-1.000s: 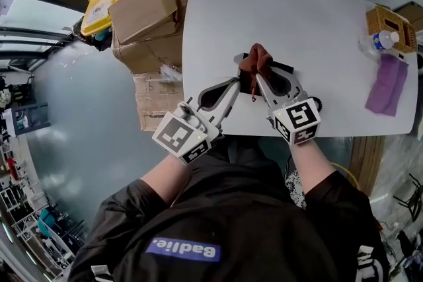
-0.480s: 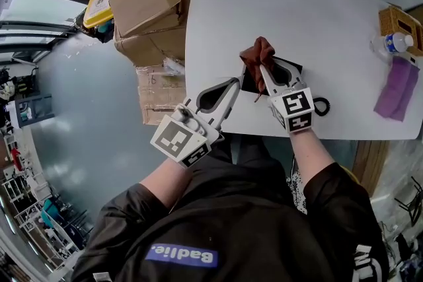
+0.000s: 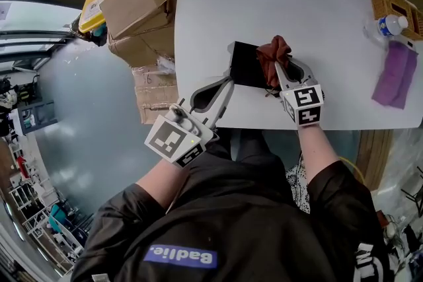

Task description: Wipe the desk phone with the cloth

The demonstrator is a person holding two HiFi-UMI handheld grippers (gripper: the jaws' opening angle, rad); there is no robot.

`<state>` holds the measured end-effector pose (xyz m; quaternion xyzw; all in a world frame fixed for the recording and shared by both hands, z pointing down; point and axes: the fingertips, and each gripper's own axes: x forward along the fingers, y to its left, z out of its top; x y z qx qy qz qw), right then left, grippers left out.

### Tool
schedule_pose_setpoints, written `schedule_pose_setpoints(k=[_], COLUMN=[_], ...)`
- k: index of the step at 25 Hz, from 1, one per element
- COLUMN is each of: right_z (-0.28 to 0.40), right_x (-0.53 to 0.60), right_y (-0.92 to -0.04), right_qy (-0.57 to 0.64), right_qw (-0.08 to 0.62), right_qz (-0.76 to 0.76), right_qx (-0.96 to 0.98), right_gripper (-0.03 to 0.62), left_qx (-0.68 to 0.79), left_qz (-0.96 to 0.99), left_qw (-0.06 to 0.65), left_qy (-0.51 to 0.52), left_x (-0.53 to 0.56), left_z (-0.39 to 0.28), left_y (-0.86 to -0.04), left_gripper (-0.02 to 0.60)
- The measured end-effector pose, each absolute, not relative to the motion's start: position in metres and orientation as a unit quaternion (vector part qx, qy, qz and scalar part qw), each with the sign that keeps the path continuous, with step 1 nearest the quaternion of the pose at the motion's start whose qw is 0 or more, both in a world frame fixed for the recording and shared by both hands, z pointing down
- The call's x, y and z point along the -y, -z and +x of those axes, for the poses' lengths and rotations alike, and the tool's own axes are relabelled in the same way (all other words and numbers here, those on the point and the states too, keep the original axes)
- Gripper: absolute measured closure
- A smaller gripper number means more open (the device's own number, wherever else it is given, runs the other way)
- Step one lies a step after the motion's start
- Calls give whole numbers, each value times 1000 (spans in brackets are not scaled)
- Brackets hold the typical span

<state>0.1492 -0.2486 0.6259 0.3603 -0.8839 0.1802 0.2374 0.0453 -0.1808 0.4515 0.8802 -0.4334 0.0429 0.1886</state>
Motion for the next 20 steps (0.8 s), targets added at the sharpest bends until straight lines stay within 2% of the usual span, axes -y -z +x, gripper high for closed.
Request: schedule_pose_setpoints(k=[12, 20], right_z=[215, 167], right_x=[241, 200], right_y=[-653, -583], right_qy=[-218, -202], right_qw=[287, 261], right_qz=[453, 471], right_qx=[815, 818], right_gripper=[525, 525], left_qx=[394, 346], left_qz=[902, 922], left_qw=[177, 172], left_qy=[-30, -10], left_x=[150, 120], left_z=[45, 14], left_y=[-436, -416], left_gripper=[575, 575])
